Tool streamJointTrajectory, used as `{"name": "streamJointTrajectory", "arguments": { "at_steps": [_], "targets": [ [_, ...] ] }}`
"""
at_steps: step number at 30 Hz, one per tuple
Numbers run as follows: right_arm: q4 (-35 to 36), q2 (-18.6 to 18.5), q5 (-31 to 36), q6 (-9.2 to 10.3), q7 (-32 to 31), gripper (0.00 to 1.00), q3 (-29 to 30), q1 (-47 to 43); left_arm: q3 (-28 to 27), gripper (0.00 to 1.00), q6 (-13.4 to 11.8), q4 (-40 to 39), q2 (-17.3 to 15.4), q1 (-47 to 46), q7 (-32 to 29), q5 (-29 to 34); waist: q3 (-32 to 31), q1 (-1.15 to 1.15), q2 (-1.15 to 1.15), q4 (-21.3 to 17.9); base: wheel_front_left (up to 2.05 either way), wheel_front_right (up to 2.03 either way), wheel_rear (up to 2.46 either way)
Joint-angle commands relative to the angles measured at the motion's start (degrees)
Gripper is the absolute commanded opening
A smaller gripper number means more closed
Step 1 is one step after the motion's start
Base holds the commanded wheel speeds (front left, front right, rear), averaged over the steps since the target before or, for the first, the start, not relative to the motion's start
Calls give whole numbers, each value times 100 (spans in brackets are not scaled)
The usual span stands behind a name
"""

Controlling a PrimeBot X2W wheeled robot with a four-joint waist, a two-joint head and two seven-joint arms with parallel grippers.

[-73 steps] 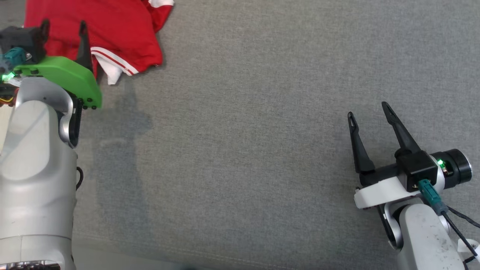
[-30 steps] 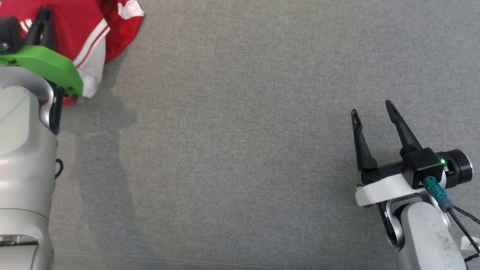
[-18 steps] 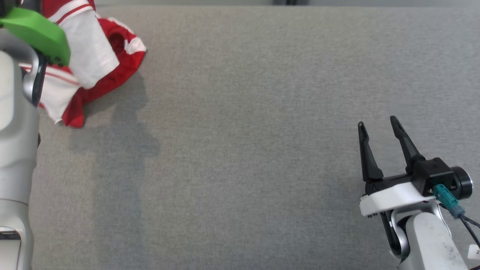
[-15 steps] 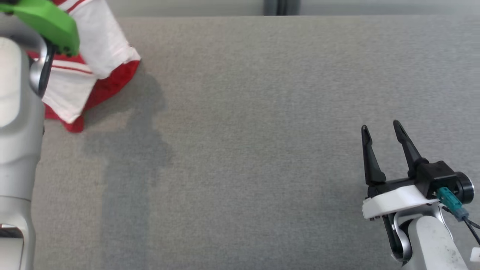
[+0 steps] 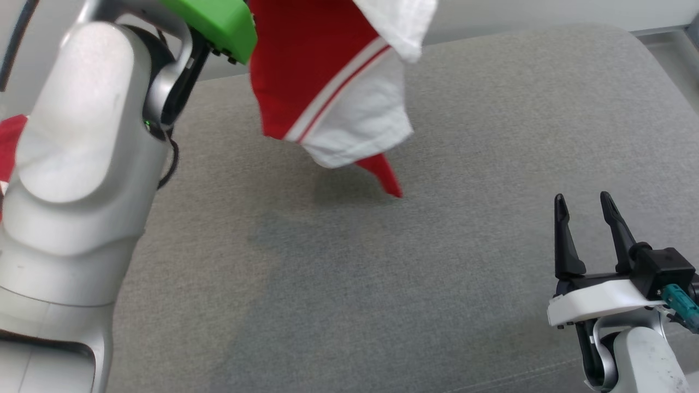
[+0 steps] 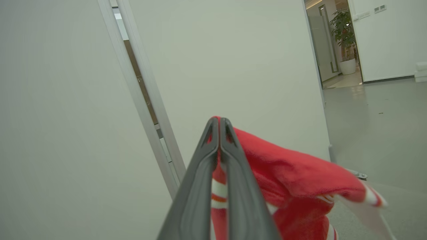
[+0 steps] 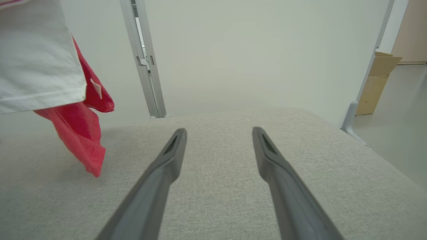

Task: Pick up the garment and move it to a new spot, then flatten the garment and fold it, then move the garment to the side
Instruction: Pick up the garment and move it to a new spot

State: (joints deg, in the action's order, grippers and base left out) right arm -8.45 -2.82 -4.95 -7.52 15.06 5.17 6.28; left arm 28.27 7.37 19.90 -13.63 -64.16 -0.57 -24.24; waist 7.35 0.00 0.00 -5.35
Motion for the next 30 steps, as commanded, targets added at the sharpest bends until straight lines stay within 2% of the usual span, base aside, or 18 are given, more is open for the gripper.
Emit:
{"name": "streamJointTrajectory", "arguments": {
  "at_steps": [1, 4, 7, 13, 19, 20, 21, 22, 30],
  "targets": [
    [27, -13, -36, 6, 18, 100, 34, 7, -1, 0, -20, -65, 13, 329, -73, -118, 61, 0, 0, -455, 0, 0, 0],
    [66, -12, -64, 6, 18, 100, 64, 90, -34, 0, -162, -157, -29, 792, -98, -268, 273, 0, 0, -603, 0, 0, 0],
    [93, -10, -107, 6, 18, 100, 34, 178, -120, 0, -330, 91, -117, 1383, 32, -360, 487, 0, 0, -709, 0, 0, 0],
    [108, -12, -140, 6, 18, 100, -41, 317, -348, 0, -595, 1175, -127, 2278, 691, -561, 864, 0, 0, -838, 0, 0, 0],
    [98, -13, -92, 6, 18, 100, -138, 384, -475, 0, -695, 2309, 61, 2480, 1189, -665, 1017, 0, 0, -771, 0, 0, 0],
    [94, -12, -90, 6, 18, 100, -157, 397, -475, 14, -709, 2437, 107, 2436, 1275, -647, 1020, 0, 0, -744, 0, 0, 0],
    [97, -12, -84, 6, 18, 100, -166, 408, -472, 76, -721, 2512, 140, 2393, 1341, -617, 1013, 0, 0, -712, 0, 0, 0],
    [95, -13, -70, 6, 18, 100, -182, 417, -486, 100, -715, 2605, 172, 2339, 1410, -606, 999, 0, 0, -675, 0, 0, 0],
    [17, -14, 23, 6, 18, 100, -256, 262, -492, 100, -602, 2710, 312, 2307, 1582, -396, 635, 0, 0, -362, 0, 0, 0]
  ]
}}
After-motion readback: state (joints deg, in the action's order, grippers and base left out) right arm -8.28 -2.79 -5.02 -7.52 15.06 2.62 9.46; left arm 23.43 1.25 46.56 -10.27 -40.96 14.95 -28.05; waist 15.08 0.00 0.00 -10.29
